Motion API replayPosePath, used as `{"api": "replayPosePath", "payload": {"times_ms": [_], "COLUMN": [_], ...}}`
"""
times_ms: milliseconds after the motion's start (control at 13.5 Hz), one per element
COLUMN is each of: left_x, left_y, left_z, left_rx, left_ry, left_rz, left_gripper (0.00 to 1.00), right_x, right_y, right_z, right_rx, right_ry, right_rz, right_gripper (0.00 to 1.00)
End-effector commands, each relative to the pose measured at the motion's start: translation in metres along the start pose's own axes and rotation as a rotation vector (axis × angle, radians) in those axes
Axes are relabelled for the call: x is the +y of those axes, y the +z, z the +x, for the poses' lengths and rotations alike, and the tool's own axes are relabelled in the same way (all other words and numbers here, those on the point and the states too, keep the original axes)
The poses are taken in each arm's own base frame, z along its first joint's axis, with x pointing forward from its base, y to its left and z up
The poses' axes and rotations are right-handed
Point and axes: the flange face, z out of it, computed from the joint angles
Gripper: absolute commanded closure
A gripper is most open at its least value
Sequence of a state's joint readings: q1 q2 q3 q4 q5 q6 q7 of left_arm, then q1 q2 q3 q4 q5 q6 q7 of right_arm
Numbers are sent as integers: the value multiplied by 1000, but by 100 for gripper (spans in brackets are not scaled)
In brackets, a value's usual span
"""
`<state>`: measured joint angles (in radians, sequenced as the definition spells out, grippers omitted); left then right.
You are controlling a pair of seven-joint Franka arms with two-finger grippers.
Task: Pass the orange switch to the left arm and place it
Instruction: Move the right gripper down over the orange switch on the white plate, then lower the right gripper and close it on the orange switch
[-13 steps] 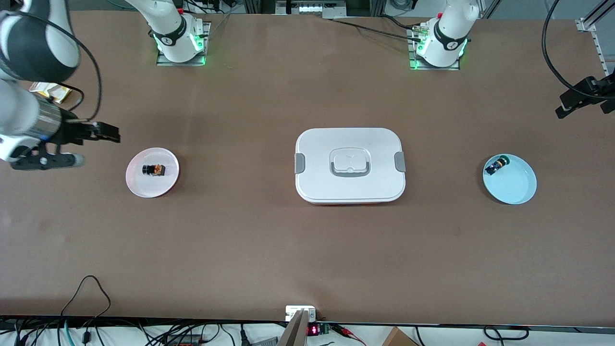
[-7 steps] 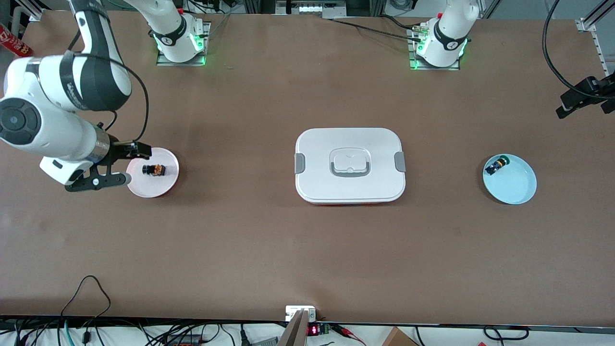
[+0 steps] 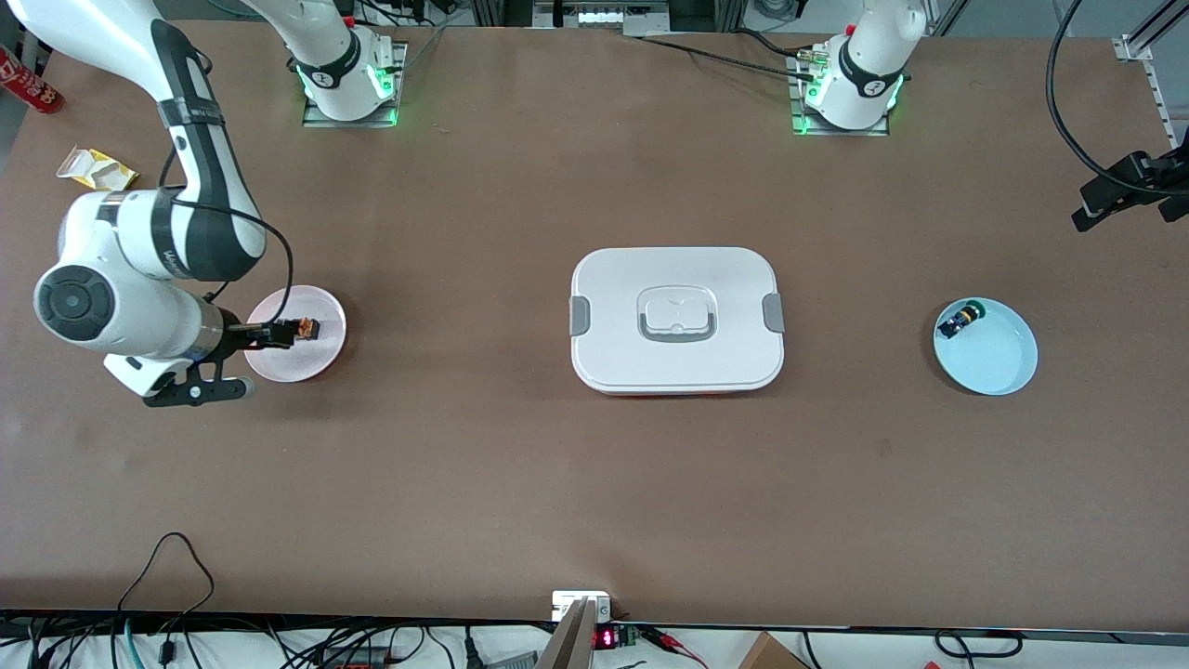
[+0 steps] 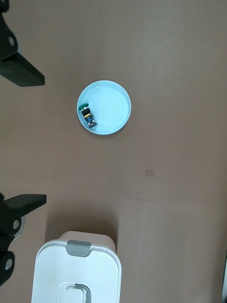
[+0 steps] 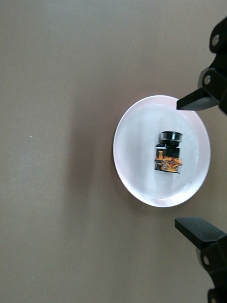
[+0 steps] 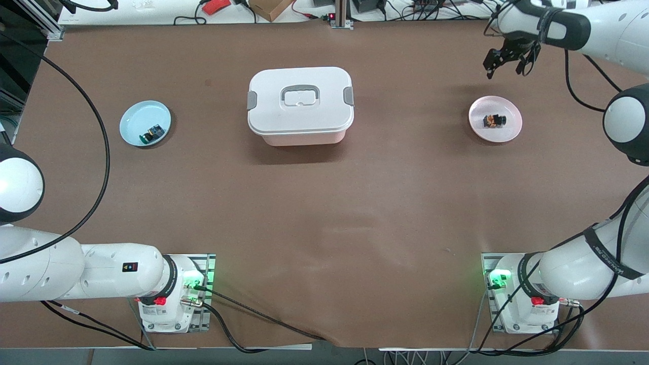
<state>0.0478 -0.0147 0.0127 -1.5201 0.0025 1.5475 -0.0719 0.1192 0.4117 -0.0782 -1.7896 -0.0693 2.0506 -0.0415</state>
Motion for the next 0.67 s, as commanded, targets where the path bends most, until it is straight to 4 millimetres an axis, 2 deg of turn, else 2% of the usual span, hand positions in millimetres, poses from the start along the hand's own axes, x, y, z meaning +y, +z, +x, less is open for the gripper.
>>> {"api": "replayPosePath", "payload": {"times_ms": [0,223,371,594], "left_x": [2,2,1,4], "left_y": [-2,-2,-1,0], "left_z": [2,2,3,3], "left_rx": [0,0,-3,-5], "left_ry": [12,11,8,10], "left_rz": [5,4,2,-4], "left_gripper": [0,0,0,0], "right_x": [6,15,13,6], "right_y": [33,59,71,107], "right_z": [-27,-39,-44,-62], "right_rx": [53,90,112,206], "right_ry": [16,35,39,34], "right_rz": [-3,1,6,10], "right_gripper": [0,0,0,0]}}
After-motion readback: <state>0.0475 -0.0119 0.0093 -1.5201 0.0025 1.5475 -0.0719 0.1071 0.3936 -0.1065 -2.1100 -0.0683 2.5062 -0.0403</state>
